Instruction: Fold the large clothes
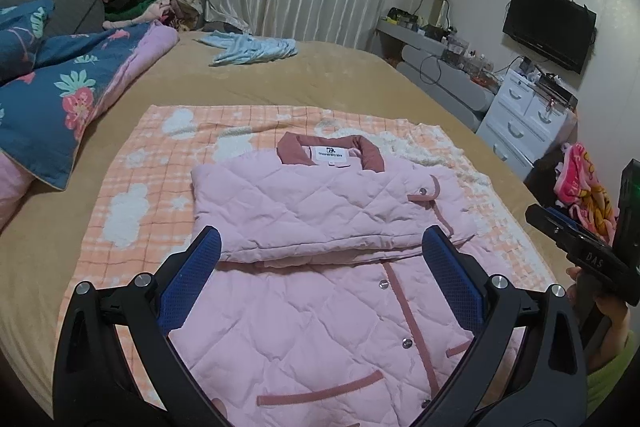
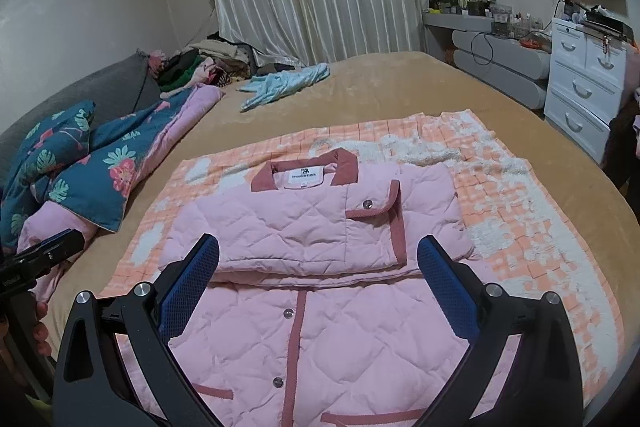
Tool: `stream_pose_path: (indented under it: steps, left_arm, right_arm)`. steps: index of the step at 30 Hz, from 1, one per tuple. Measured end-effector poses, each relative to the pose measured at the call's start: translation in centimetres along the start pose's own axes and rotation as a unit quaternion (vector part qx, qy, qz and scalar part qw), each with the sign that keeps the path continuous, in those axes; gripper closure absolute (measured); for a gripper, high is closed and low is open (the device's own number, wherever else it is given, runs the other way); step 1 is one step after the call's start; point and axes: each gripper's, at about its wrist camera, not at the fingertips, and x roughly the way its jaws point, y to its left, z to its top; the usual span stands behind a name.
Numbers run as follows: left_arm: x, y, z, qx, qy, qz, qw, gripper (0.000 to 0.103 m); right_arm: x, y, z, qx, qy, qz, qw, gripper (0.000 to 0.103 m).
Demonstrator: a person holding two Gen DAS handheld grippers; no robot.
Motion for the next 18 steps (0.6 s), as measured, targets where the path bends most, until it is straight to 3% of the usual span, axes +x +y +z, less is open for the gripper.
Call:
stream_pose_path:
  steps: [18]
  left_arm:
    - [-4.6,-2.0,-2.0,0.004,-0.024,0.011,0.9996,0.009]
  right_arm:
    - [-6.5,-0.3,-0.2,-0.017,-0.046,0.015,0.999,0.004]
